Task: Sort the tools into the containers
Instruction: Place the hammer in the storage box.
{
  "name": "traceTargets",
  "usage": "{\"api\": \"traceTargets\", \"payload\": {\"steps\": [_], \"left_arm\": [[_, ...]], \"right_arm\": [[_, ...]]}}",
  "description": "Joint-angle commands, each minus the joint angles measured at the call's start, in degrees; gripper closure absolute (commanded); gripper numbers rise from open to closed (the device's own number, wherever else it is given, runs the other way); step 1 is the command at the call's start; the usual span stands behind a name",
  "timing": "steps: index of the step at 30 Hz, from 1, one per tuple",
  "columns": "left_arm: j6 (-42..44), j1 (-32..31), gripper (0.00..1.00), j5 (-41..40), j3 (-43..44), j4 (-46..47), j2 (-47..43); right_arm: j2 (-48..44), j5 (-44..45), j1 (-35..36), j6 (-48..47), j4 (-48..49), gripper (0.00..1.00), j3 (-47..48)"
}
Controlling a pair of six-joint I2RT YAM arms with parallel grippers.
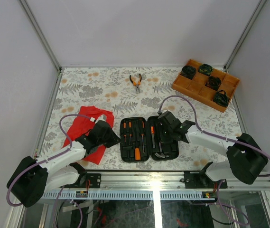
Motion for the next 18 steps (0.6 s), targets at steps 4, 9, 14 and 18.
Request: {"api": "traceTargets", "payload": {"steps": [4,9,14,18], "left_arm": [[1.8,-1.0,0.98,-0.3,0.4,-3.3,1.7],[1.9,-1.0,0.98,-0.2,0.5,-3.0,2.0],[2.0,-1.2,0.99,0.3,0.5,-2.4,2.6],[2.2,-1.3,0.99,0.2,0.7,-2.4,2.8]], "right_arm": [[4.3,0.8,1.1,-0.6,-2.2,0.92,2.4],[8.4,-0.7,2.2,-1.4,-3.8,0.92,3.8],[14.9,-1.8,3.3,-1.9,-4.7,0.97,4.2],[18.8,-1.6,4.5,-1.7,-4.2,1.00,3.9]]}}
